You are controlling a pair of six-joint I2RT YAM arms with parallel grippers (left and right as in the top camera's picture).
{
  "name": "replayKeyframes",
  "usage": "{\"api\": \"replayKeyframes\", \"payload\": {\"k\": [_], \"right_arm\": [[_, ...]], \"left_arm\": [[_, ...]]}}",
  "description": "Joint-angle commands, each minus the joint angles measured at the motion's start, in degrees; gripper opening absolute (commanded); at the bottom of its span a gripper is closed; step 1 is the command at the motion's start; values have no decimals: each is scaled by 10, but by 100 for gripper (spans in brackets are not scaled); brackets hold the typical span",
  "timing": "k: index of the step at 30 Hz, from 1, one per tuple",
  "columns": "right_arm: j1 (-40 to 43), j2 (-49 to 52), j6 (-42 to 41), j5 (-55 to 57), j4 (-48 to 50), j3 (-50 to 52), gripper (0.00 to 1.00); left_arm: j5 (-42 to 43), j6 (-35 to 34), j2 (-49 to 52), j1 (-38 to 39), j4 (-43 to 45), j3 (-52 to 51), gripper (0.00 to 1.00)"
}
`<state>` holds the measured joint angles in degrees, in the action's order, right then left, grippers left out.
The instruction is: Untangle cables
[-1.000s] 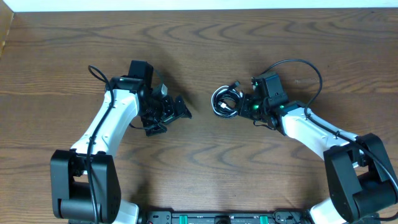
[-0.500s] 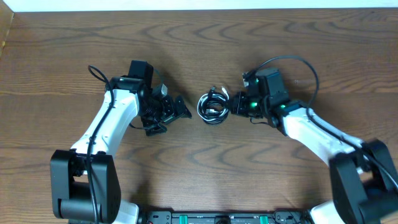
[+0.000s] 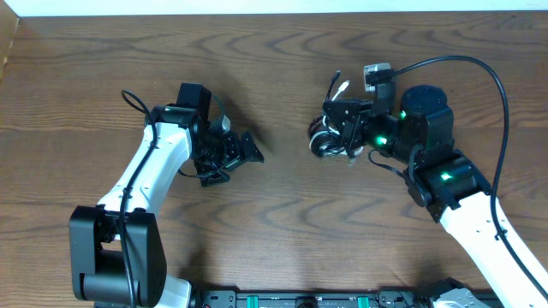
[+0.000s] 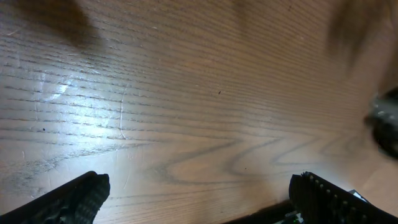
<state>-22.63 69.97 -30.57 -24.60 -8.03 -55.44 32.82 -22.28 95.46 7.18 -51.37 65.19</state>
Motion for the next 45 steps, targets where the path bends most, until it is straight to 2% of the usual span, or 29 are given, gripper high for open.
{"api": "replayKeyframes", "payload": {"k": [1,4,7,10,12,15,19,24,28,32,37,41,42,45], "right_arm": [[-4,0,4,32,-6,-11,1],[-4,2,-62,75,-10,-11,1],[-3,0,-149,50,51,-11,1],[-3,0,-157,-12,137,-11,2],[-3,0,-156,-12,144,-11,1],[-7,5,-113,81,64,-11,1],[-11,24,-109,224,-79,-10,2],[-10,67,-89,228,-141,-10,2],[-10,82,-82,181,-126,-10,1],[-10,82,-19,137,-98,-17,2],[-9,83,4,212,-164,-48,1],[-9,84,52,230,-218,-49,1],[-9,86,54,230,-238,-49,5],[-11,89,64,195,-292,-48,37]], "left_arm": [[-5,1,0,-1,-2,-6,98],[-5,1,0,-1,-2,-6,98],[-5,1,0,-1,-2,-6,98],[-5,1,0,-1,-2,-6,98],[-5,1,0,-1,-2,-6,98],[-5,1,0,-1,-2,-6,98],[-6,1,0,-1,-2,-6,98],[-5,1,0,-1,1,-6,98],[-5,1,0,-1,2,-6,98],[-5,1,0,-1,2,-6,98],[-6,1,0,-1,2,-6,98],[-6,1,0,-1,5,-6,98],[-6,1,0,-1,5,-6,98],[-6,1,0,-1,9,-6,98]]}}
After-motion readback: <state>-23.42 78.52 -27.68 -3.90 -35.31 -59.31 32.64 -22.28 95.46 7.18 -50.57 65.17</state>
